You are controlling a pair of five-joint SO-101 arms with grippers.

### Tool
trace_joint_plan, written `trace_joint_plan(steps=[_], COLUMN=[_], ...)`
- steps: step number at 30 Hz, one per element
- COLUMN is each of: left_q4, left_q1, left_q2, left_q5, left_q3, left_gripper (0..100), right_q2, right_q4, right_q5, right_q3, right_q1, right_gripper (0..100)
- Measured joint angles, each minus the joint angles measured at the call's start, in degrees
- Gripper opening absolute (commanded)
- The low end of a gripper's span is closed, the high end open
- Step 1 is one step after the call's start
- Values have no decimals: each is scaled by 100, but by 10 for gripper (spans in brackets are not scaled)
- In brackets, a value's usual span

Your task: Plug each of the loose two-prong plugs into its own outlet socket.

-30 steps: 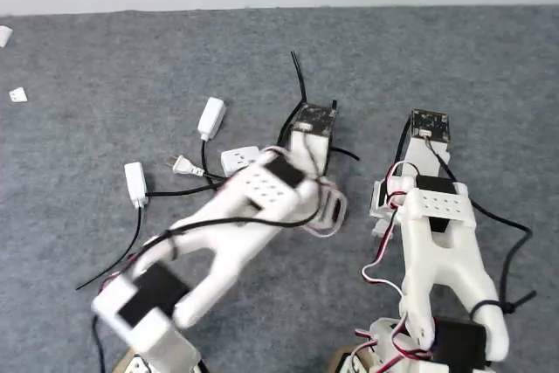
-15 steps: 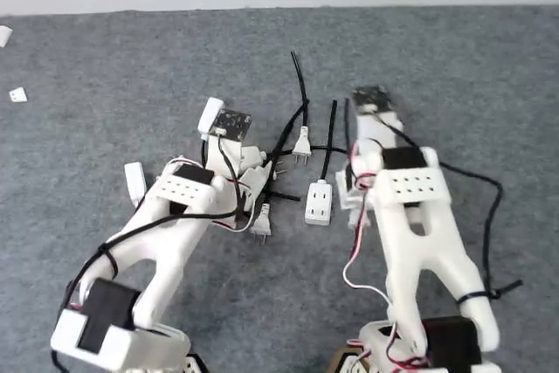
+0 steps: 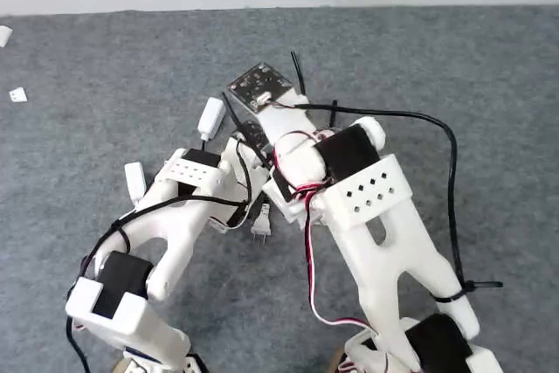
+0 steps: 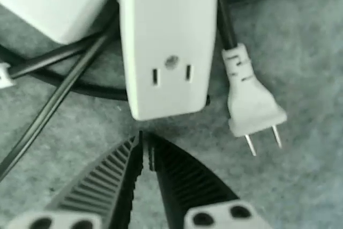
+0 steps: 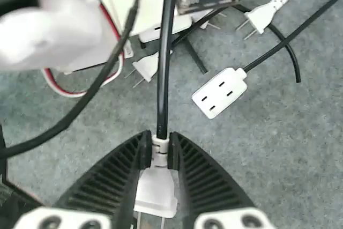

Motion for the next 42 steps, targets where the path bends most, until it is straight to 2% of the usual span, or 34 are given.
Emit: trace_joint_plan(steps=[7,19,23,33,42], left_q4=[26,281,273,-396,-466], left_q1=[70,70,70,105,193], left_q2=[0,0,-18,-985,-1125], left_q5=[-193,-791,-853,-853,-853], left_q3=[0,-9,9,976,1090], left_gripper=[12,12,12,12,12], right_q2=[0,35,18,466,897], right_q4=[9,-229,-79,44,-378], right_q5=[-44,35,35,35,18], right_q3=[79,185,-26,-316,88], right_q1=[-352,-316,-26,193,114], right_gripper=[8,8,8,8,8])
